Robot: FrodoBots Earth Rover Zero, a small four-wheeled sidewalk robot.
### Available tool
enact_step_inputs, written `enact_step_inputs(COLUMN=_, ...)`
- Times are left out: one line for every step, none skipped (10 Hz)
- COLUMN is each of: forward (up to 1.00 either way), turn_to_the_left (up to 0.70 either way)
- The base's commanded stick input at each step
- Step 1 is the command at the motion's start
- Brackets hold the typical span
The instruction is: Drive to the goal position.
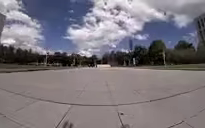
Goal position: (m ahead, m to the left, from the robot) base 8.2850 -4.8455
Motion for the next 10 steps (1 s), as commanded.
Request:
enact_step_inputs(forward=0.7, turn_to_the_left=0.0)
enact_step_inputs(forward=0.7, turn_to_the_left=0.0)
enact_step_inputs(forward=0.7, turn_to_the_left=0.0)
enact_step_inputs(forward=0.7, turn_to_the_left=0.0)
enact_step_inputs(forward=0.7, turn_to_the_left=0.0)
enact_step_inputs(forward=0.7, turn_to_the_left=0.0)
enact_step_inputs(forward=0.7, turn_to_the_left=0.0)
enact_step_inputs(forward=0.7, turn_to_the_left=0.0)
enact_step_inputs(forward=0.7, turn_to_the_left=0.0)
enact_step_inputs(forward=0.7, turn_to_the_left=-0.08)
